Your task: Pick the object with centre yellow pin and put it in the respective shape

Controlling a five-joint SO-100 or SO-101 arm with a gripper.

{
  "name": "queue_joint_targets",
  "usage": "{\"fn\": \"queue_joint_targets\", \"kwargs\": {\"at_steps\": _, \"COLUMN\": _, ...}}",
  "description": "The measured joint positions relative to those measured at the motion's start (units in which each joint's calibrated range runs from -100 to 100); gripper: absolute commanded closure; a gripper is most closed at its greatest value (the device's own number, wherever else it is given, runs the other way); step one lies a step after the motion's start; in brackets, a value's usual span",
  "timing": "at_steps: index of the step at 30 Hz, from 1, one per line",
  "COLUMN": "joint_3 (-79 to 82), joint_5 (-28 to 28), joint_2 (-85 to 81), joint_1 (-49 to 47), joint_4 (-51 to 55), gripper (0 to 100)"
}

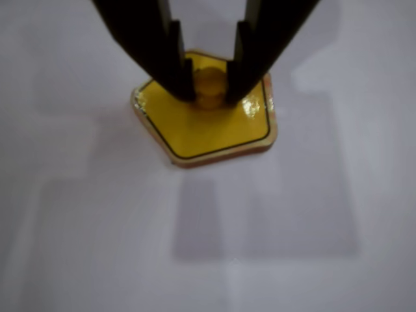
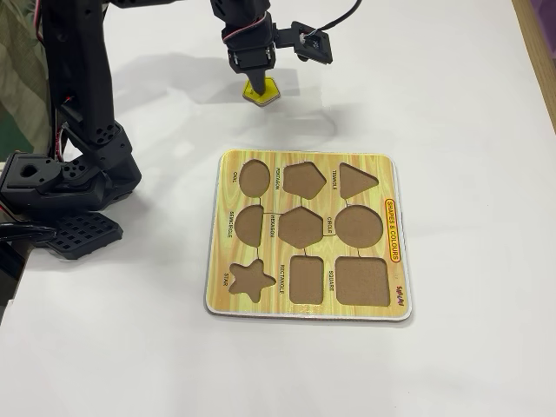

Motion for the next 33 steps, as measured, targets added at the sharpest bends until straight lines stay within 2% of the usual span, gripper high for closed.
{"fn": "queue_joint_targets", "kwargs": {"at_steps": 11, "joint_3": 0.7, "joint_5": 0.0, "joint_2": -1.4, "joint_1": 0.2, "joint_4": 0.8, "gripper": 94}}
{"fn": "queue_joint_targets", "kwargs": {"at_steps": 19, "joint_3": 1.0, "joint_5": 0.0, "joint_2": -1.6, "joint_1": 4.3, "joint_4": 0.9, "gripper": 94}}
{"fn": "queue_joint_targets", "kwargs": {"at_steps": 33, "joint_3": 8.2, "joint_5": 0.0, "joint_2": -11.6, "joint_1": 13.0, "joint_4": 0.9, "gripper": 94}}
